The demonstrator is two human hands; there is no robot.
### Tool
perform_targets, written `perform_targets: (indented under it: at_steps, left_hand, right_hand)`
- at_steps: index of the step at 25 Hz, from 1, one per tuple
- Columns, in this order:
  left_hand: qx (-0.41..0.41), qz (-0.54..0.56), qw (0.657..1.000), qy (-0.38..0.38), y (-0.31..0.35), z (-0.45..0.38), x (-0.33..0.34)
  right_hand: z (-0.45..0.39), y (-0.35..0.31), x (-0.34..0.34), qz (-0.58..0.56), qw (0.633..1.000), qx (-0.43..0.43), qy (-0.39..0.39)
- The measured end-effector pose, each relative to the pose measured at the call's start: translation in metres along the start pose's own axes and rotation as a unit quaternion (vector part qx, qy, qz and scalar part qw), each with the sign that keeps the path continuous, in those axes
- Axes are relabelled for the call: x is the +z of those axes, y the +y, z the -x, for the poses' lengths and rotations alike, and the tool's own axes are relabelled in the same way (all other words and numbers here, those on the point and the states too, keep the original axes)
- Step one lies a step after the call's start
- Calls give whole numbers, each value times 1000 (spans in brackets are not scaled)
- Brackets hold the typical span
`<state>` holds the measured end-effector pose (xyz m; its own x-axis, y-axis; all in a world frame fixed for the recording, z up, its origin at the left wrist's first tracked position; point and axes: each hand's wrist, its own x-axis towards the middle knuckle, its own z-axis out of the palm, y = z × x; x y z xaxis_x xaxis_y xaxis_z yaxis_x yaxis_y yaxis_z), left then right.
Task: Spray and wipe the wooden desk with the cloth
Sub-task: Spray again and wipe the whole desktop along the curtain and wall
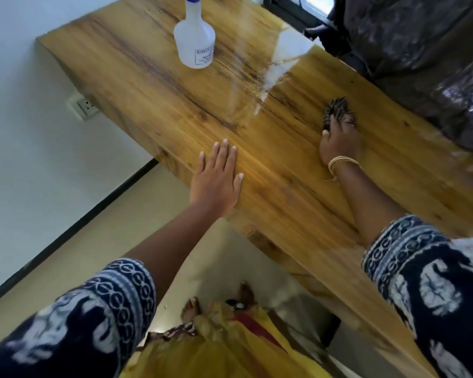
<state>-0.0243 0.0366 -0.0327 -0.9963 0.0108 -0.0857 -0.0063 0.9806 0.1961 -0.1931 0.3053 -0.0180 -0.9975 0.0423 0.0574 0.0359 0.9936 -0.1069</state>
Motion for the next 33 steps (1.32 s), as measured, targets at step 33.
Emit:
perform_targets:
  at_steps: [33]
  left_hand:
    - [-2,10,998,61,0,0,3]
  right_hand:
    - [-46,85,-9,-77,974,-210,26]
